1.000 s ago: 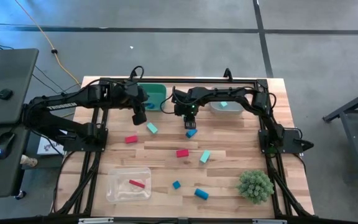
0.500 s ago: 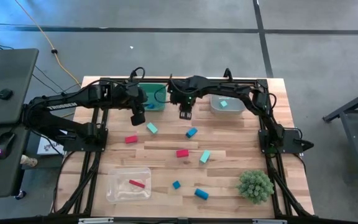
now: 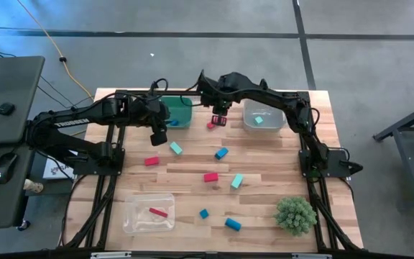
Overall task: Sort & place blocks by color
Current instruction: Put the light blue block into the grey bin
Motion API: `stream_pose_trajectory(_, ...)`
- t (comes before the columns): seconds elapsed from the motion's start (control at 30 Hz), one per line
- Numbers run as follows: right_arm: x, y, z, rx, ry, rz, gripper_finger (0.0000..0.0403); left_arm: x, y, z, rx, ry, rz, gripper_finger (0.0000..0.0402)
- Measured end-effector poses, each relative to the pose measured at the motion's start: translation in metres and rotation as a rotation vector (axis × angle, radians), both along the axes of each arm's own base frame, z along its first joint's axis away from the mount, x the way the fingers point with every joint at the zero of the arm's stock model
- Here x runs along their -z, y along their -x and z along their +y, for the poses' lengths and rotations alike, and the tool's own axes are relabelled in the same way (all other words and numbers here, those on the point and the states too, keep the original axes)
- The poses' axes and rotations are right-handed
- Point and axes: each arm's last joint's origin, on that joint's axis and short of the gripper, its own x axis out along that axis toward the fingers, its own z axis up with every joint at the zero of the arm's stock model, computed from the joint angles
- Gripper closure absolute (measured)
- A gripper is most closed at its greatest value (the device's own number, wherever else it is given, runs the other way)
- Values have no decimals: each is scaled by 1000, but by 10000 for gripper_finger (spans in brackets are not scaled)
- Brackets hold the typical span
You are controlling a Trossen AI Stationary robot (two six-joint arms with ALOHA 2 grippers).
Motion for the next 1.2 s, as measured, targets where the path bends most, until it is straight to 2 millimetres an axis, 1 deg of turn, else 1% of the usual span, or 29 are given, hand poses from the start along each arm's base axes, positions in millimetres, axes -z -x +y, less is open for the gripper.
stream_pose_trajectory(0.17, -6, 15, -6, 92, -5, 84, 295, 0, 0, 0, -3, 2, -2, 319)
stream_pose_trajectory(0.3, -5, 22, -10, 128, -8, 92, 295, 0, 0, 0, -13, 9, -8, 319)
stream_pose_trajectory(0.5, -12, 28, -15, 162, -7, 69, 295, 0, 0, 0, -15, 10, -11, 319)
stream_pose_trajectory(1.0, -50, 63, -30, 326, 6, -63, 295, 0, -1, 0, -40, 27, -31, 319)
stream_pose_trajectory(1.2, -57, 73, -38, 416, -15, -109, 295, 0, -2, 0, -51, 36, -35, 319)
